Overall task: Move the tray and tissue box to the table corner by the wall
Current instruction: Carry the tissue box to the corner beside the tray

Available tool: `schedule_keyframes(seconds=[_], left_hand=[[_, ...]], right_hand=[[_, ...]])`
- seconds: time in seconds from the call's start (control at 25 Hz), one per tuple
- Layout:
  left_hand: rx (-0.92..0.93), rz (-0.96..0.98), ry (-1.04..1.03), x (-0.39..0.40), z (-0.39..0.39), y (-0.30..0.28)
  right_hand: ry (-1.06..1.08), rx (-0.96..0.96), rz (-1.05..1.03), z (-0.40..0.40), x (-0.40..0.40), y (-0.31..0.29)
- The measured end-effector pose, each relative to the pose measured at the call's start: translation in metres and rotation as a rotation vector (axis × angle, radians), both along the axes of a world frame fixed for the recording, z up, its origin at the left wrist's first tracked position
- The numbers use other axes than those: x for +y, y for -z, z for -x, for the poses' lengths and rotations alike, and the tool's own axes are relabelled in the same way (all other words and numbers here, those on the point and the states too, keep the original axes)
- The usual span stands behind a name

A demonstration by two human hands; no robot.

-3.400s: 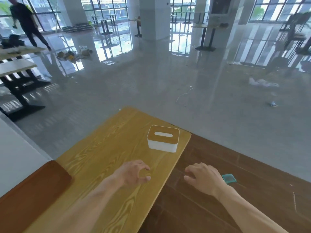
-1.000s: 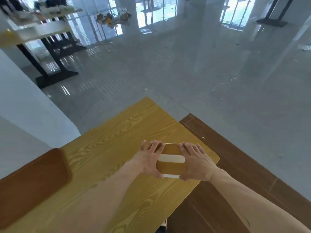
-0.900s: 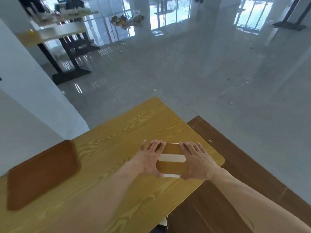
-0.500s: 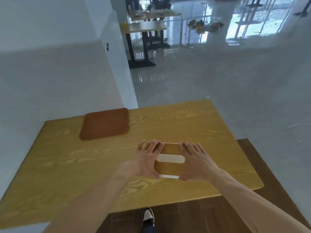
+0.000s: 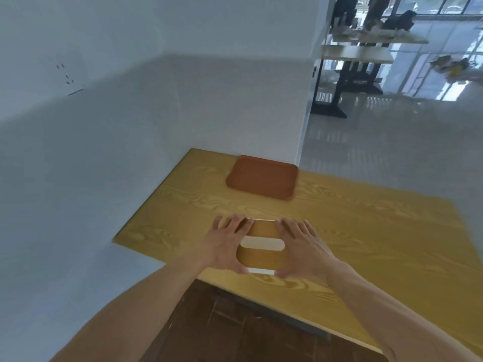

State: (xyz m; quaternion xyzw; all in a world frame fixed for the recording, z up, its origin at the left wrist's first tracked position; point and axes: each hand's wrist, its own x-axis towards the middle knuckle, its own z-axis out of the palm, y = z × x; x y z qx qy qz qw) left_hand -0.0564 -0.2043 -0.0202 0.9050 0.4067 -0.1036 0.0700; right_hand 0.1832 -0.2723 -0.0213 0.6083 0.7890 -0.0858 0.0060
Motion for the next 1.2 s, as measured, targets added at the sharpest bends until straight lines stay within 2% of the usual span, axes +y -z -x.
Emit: schedule_keyframes(seconds=[0.32,0.6,0.96,1.2], left_hand=[[-0.034,-0.017,-0.096,0.032,0.137,0.003],[-0.046,0.008,-0.09,0.069,0.211,0.013],[-0.034,0.03,-0.121,0.121,0.248,0.025],[-0.014,0.073,-0.131,0.185,0.239,0.025]], right_hand=[[-0.091,-0.001,-0.024,0.13,0.055,0.0],[-0.083,-0.002,0.017,0.207,0.089,-0.001],[-0.103,0.04,0.044,0.241,0.15,0.018],[-0.087,0.071,0.055,0.234,0.215,0.031]])
